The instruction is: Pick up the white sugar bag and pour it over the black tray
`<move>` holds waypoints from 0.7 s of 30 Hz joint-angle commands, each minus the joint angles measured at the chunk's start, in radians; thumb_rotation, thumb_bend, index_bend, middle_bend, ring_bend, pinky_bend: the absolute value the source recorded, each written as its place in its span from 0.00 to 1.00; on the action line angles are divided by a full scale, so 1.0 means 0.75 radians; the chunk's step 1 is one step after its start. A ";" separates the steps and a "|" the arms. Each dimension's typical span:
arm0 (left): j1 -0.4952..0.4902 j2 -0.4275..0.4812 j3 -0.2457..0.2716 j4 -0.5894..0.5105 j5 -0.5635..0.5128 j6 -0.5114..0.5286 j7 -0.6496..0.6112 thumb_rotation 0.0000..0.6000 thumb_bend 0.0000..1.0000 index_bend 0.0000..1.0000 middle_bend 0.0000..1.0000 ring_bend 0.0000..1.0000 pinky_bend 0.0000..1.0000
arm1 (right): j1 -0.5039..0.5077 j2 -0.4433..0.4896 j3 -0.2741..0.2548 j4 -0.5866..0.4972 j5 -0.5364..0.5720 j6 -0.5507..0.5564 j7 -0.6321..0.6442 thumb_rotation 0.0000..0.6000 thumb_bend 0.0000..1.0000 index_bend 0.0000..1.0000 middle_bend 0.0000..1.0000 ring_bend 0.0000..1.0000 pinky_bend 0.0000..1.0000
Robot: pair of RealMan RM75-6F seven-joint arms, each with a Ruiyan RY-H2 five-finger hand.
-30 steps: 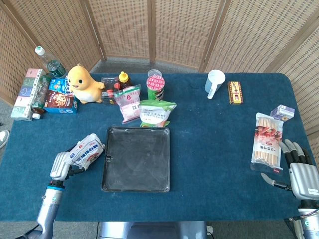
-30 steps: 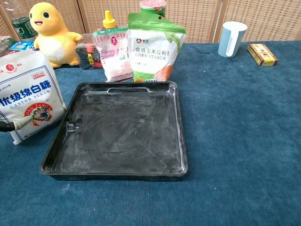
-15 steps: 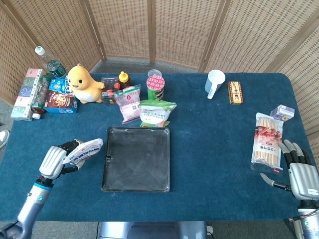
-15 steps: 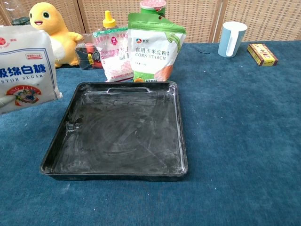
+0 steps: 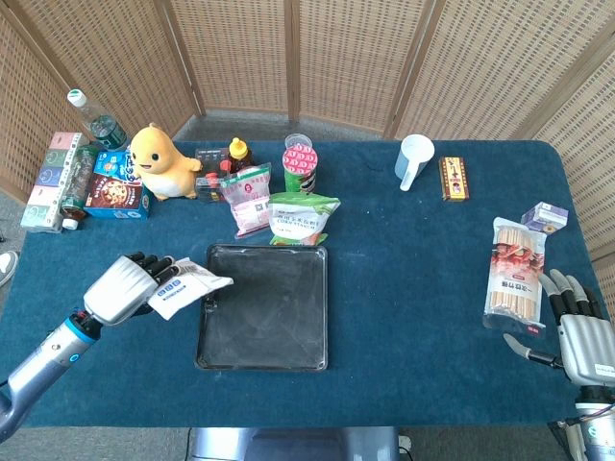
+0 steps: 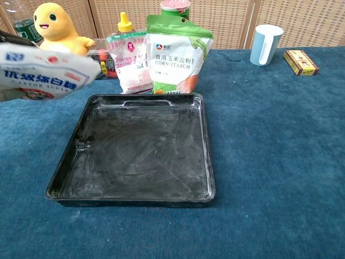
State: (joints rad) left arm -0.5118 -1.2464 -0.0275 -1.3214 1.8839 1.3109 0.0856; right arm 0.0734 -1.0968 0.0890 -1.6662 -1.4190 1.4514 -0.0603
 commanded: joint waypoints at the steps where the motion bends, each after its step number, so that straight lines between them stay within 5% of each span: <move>1: -0.077 0.044 0.024 -0.010 0.073 -0.087 0.131 1.00 0.32 0.68 0.57 0.57 0.62 | 0.000 0.000 0.000 0.000 0.000 0.000 0.000 0.46 0.00 0.05 0.00 0.00 0.06; 21: -0.268 0.124 0.017 -0.079 0.219 -0.241 0.552 1.00 0.35 0.69 0.58 0.57 0.63 | 0.001 0.003 0.004 0.007 0.011 -0.006 0.013 0.45 0.00 0.05 0.00 0.00 0.06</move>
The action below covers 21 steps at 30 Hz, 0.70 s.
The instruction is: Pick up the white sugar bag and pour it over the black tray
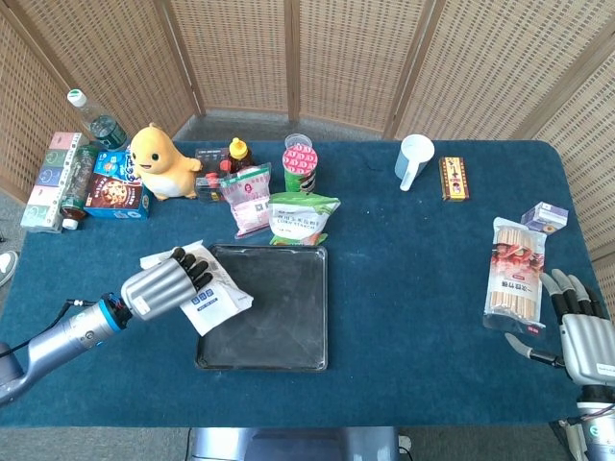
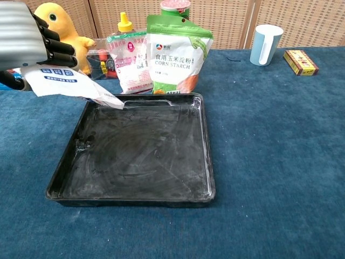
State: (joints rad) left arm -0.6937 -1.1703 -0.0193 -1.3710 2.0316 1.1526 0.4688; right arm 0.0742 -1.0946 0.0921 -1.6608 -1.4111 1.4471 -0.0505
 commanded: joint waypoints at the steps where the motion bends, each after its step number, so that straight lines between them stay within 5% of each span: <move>1: -0.032 0.027 0.008 -0.014 0.028 -0.036 0.059 1.00 0.35 0.69 0.58 0.57 0.63 | 0.001 -0.001 0.000 0.001 0.000 -0.002 0.000 0.45 0.00 0.05 0.00 0.00 0.06; 21: -0.128 0.083 0.046 -0.045 0.145 -0.141 0.310 1.00 0.38 0.75 0.60 0.57 0.63 | 0.002 -0.005 -0.003 0.001 -0.002 -0.003 -0.010 0.45 0.00 0.05 0.00 0.00 0.06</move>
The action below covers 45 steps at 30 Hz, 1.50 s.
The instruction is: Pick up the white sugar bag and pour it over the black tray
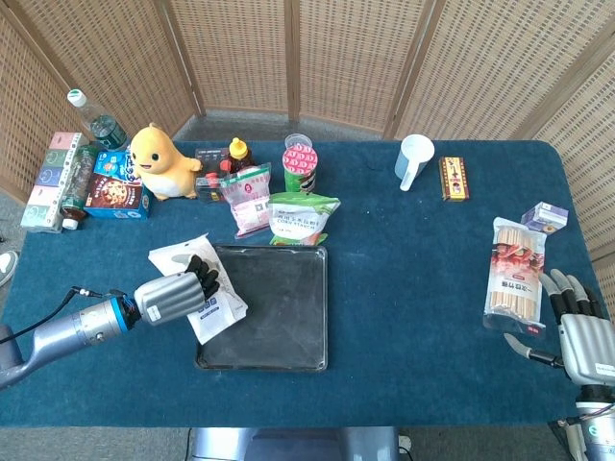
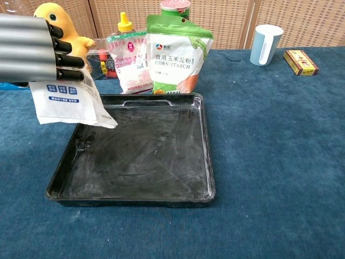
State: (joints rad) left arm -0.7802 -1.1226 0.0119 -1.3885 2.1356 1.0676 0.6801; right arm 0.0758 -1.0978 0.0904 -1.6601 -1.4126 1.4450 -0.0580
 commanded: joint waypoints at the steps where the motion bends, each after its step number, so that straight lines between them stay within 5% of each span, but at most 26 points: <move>1: -0.016 0.026 0.003 -0.032 0.004 -0.037 0.039 1.00 0.38 0.76 0.60 0.57 0.63 | 0.000 0.000 -0.001 0.000 -0.001 -0.001 0.001 0.45 0.00 0.05 0.00 0.00 0.06; 32: -0.045 0.176 -0.037 -0.245 -0.069 -0.270 0.316 1.00 0.40 0.77 0.61 0.57 0.63 | -0.003 0.007 0.002 -0.007 -0.012 0.015 0.012 0.45 0.00 0.05 0.00 0.00 0.06; 45: 0.197 -0.046 -0.031 -0.070 -0.275 0.166 -0.077 1.00 0.40 0.77 0.62 0.57 0.63 | 0.002 0.005 0.000 0.000 -0.004 -0.002 0.016 0.45 0.00 0.05 0.00 0.00 0.06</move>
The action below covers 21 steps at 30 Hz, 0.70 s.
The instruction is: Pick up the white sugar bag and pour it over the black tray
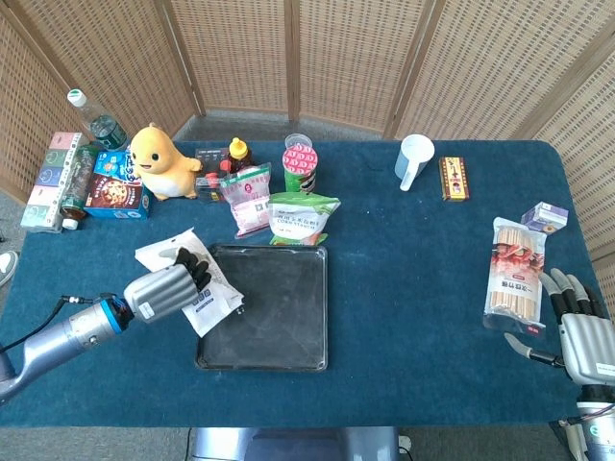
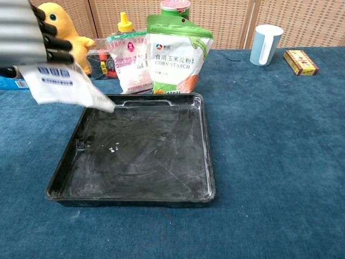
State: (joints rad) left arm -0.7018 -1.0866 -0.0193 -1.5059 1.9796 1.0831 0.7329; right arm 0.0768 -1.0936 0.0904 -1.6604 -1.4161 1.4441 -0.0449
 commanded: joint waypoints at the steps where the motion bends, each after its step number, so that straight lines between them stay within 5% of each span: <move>1: 0.120 -0.121 0.015 0.108 -0.093 0.181 -0.199 1.00 0.40 0.77 0.62 0.57 0.63 | 0.001 -0.001 0.000 0.000 0.001 -0.002 -0.003 0.45 0.00 0.05 0.00 0.00 0.06; 9: 0.318 -0.393 -0.007 0.283 -0.352 0.420 -0.690 1.00 0.40 0.77 0.62 0.57 0.63 | 0.001 -0.002 -0.001 -0.004 0.004 -0.004 -0.010 0.45 0.00 0.05 0.00 0.00 0.06; 21: 0.421 -0.643 -0.095 0.443 -0.637 0.419 -1.222 1.00 0.40 0.77 0.62 0.57 0.61 | 0.011 -0.019 -0.010 0.001 0.003 -0.026 -0.035 0.45 0.00 0.05 0.00 0.00 0.06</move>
State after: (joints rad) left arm -0.4068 -1.5246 -0.0670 -1.2056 1.5472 1.3996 -0.1271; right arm 0.0846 -1.1067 0.0832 -1.6599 -1.4145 1.4257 -0.0705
